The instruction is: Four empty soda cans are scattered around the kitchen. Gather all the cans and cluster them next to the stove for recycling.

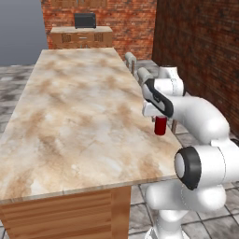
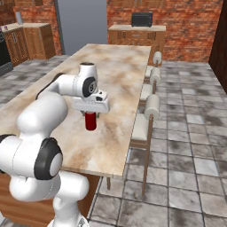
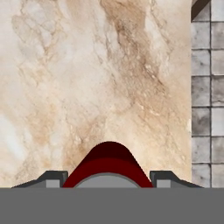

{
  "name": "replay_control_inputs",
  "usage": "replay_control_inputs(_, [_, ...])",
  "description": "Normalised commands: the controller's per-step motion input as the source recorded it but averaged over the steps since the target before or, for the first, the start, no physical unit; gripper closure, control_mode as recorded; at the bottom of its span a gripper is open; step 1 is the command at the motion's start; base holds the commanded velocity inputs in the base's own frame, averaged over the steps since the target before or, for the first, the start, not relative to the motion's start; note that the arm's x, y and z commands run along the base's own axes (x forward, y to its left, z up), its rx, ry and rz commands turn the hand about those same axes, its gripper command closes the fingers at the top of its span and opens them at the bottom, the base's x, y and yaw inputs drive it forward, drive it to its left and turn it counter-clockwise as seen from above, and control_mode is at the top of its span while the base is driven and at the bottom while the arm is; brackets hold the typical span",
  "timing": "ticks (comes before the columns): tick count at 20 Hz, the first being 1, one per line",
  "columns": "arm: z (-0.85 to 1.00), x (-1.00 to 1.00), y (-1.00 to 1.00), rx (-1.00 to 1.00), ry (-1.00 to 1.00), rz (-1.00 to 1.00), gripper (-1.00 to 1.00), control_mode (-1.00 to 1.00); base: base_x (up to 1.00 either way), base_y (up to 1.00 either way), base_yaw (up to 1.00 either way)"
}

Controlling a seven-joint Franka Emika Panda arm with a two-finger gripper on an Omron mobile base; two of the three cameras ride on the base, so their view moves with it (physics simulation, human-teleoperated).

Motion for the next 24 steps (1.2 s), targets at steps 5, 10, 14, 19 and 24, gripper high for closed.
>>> replay_control_inputs(5, [0.02, -0.1, 0.08, 0.0, 0.0, 0.0, 1.0, -1.0, 0.0, 0.0, 0.0])
replay_control_inputs(10, [0.01, -0.19, 0.07, 0.0, 0.0, -0.01, 1.0, -1.0, 0.0, 0.0, 0.0])
replay_control_inputs(14, [0.0, -0.14, 0.07, 0.0, 0.0, -0.01, 1.0, -1.0, 0.0, 0.0, 0.0])
replay_control_inputs(19, [0.0, -0.18, 0.01, 0.0, 0.0, -0.01, 1.0, -1.0, 0.0, 0.0, 0.0])
replay_control_inputs(24, [0.0, -0.18, 0.0, 0.0, 0.0, 0.0, 1.0, -1.0, 0.0, 0.0, 0.0])
